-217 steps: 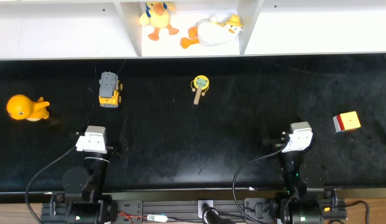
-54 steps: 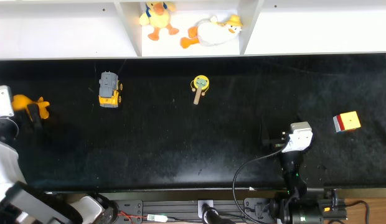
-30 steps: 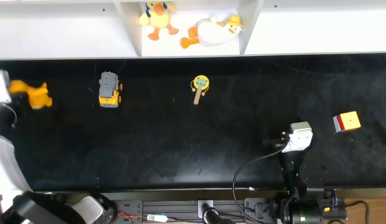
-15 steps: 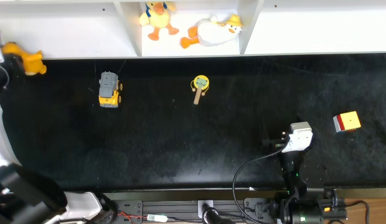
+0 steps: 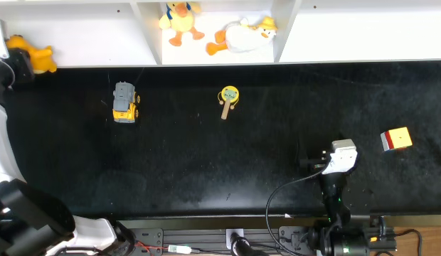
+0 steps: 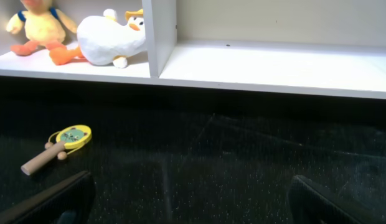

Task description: Store Toys

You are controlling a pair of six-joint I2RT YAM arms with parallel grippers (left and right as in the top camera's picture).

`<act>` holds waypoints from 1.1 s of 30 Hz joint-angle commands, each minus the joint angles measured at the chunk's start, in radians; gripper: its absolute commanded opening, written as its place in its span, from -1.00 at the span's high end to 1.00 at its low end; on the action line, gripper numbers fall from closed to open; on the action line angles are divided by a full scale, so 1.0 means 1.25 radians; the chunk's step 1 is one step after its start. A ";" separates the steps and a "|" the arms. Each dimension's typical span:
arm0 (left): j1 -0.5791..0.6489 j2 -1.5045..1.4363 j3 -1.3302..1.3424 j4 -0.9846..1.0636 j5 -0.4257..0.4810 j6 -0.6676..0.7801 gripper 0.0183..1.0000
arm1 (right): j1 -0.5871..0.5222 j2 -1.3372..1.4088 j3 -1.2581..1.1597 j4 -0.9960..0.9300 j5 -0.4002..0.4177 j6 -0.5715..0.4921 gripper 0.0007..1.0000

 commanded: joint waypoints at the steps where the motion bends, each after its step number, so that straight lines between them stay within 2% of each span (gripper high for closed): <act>1: -0.017 -0.008 0.022 0.009 -0.032 -0.028 0.55 | -0.005 -0.009 -0.005 0.004 -0.008 0.000 -0.99; 8: -0.037 -0.002 0.022 0.023 -0.072 -0.027 0.52 | -0.005 -0.009 -0.005 0.004 -0.008 0.000 -0.99; 33: -0.048 0.059 0.023 0.082 -0.071 -0.055 0.49 | -0.005 -0.009 -0.005 0.004 -0.008 0.000 -0.99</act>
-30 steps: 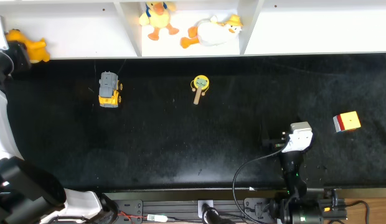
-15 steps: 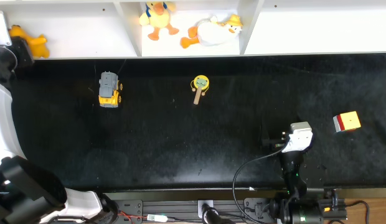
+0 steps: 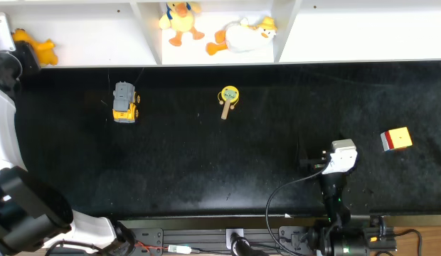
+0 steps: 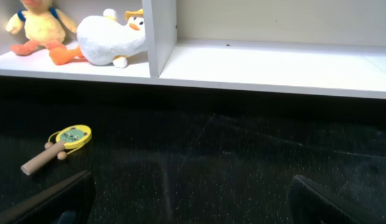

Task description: Store Toys

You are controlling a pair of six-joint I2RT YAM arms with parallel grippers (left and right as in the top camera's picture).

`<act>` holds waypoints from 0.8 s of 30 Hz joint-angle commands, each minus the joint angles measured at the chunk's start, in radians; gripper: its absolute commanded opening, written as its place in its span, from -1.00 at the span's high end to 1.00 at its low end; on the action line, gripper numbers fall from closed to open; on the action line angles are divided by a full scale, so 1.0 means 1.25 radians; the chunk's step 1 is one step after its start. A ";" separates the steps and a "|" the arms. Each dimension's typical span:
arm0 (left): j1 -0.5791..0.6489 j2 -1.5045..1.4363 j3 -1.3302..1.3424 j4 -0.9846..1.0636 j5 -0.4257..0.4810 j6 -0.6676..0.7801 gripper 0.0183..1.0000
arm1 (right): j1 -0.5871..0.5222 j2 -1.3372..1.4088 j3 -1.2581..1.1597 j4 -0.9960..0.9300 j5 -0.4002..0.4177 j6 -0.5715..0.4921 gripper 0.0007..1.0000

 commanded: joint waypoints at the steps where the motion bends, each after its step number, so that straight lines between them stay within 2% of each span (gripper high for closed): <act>1: -0.013 0.018 0.021 0.011 -0.005 -0.013 0.48 | -0.005 -0.009 -0.005 0.004 -0.008 0.000 -0.99; 24: -0.022 0.073 0.021 0.060 -0.005 -0.028 0.46 | -0.005 -0.009 -0.005 0.004 -0.008 0.000 -0.99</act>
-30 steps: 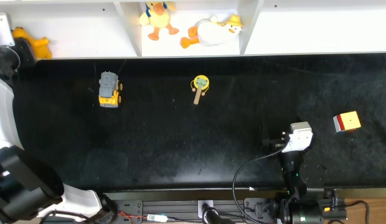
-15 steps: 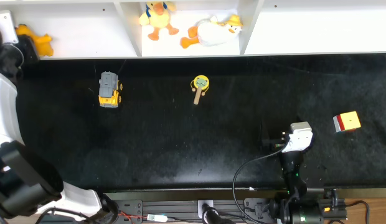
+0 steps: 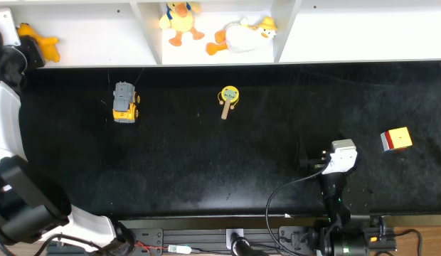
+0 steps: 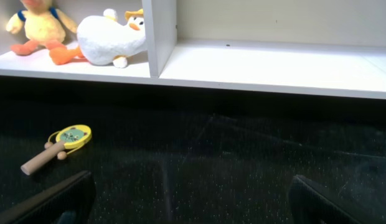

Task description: Store Toys

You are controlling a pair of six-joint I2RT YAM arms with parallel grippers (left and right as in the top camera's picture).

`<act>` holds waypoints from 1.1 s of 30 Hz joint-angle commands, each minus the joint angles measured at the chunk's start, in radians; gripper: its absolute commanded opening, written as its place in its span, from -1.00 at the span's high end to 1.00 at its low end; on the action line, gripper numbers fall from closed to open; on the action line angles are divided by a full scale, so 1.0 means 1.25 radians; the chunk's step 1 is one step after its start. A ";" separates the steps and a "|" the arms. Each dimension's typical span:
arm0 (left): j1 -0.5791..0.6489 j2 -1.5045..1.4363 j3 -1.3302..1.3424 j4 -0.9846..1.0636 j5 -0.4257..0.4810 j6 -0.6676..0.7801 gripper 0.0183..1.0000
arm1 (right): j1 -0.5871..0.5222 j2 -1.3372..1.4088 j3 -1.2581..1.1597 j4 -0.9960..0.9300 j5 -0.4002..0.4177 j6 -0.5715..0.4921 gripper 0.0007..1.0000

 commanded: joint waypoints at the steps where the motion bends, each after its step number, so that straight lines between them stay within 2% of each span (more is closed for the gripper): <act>1: -0.003 0.029 0.014 -0.002 -0.003 -0.012 0.46 | -0.005 -0.009 -0.005 0.005 -0.008 0.000 -0.99; 6: -0.008 0.031 0.014 0.000 -0.004 -0.011 0.45 | -0.005 -0.009 -0.005 0.005 -0.008 0.000 -0.99; 9: -0.013 0.031 0.014 0.002 -0.004 -0.011 0.16 | -0.005 -0.009 -0.005 0.005 -0.008 0.000 -0.99; 16: -0.019 0.031 0.014 0.002 -0.003 -0.012 -0.33 | -0.005 -0.009 -0.005 0.005 -0.008 0.000 -0.99; 17: -0.019 0.031 0.014 0.001 -0.003 -0.012 -0.47 | -0.005 -0.009 -0.005 0.005 -0.008 0.000 -0.99; 19: -0.019 0.030 0.014 -0.005 -0.003 -0.012 -0.64 | -0.005 -0.009 -0.005 0.005 -0.008 0.000 -0.99; 21: -0.018 0.025 0.014 -0.016 -0.003 -0.012 -0.95 | -0.005 -0.009 -0.005 0.005 -0.008 0.000 -0.99; 22: -0.018 0.022 0.014 -0.022 -0.003 -0.011 -1.00 | -0.005 -0.009 -0.005 0.005 -0.008 0.000 -0.99; 33: -0.018 -0.040 0.014 -0.065 -0.003 -0.011 -1.00 | -0.005 -0.009 -0.005 0.005 -0.008 0.000 -0.99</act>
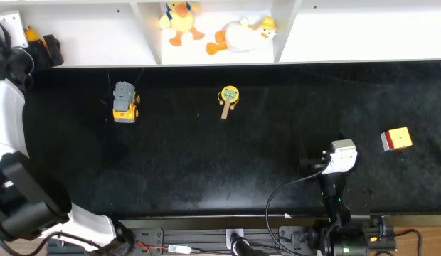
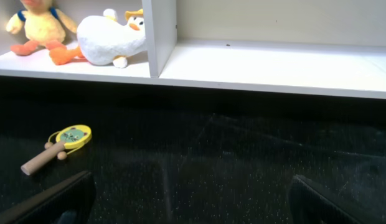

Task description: Store Toys

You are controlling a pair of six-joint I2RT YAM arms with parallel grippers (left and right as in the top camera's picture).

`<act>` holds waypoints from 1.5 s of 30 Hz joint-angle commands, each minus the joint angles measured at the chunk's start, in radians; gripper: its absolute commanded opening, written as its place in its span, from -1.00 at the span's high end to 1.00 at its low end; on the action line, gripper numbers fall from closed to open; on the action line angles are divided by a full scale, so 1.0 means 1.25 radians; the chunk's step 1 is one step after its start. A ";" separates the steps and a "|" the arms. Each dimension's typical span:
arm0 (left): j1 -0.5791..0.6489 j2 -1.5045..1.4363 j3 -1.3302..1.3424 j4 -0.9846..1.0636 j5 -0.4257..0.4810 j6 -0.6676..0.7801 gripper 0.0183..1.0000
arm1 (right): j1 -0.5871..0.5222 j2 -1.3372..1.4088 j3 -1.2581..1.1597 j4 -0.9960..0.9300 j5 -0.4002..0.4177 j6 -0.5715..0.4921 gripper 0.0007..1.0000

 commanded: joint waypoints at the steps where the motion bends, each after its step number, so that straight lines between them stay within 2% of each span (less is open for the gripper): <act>1: -0.001 -0.057 0.012 -0.030 -0.003 -0.002 -1.00 | -0.005 -0.009 -0.005 0.004 -0.008 0.000 -1.00; 14: -0.002 -0.212 -0.071 -0.095 -0.003 0.010 -0.99 | -0.005 -0.009 -0.005 0.004 -0.008 0.000 -0.99; 20: -0.013 -0.354 -0.258 -0.102 -0.003 0.003 -0.99 | -0.005 -0.009 -0.005 0.004 -0.008 0.000 -0.99; 25: -0.023 -0.496 -0.437 -0.123 -0.002 -0.061 -1.00 | -0.005 -0.009 -0.005 0.004 -0.008 0.000 -0.99; 28: -0.034 -0.537 -0.507 -0.127 0.031 -0.063 -1.00 | -0.005 -0.009 -0.005 0.004 -0.008 0.000 -0.99; 33: -0.115 -0.539 -0.550 -0.132 0.039 -0.067 -1.00 | -0.005 -0.009 -0.005 0.004 -0.008 0.000 -0.99; 40: -0.249 -0.491 -0.551 -0.082 0.015 -0.136 -1.00 | -0.005 -0.009 -0.005 0.004 -0.008 0.000 -0.99; 45: -0.289 -0.405 -0.551 -0.019 0.012 -0.164 -0.99 | -0.005 -0.009 -0.005 0.004 -0.008 0.000 -0.99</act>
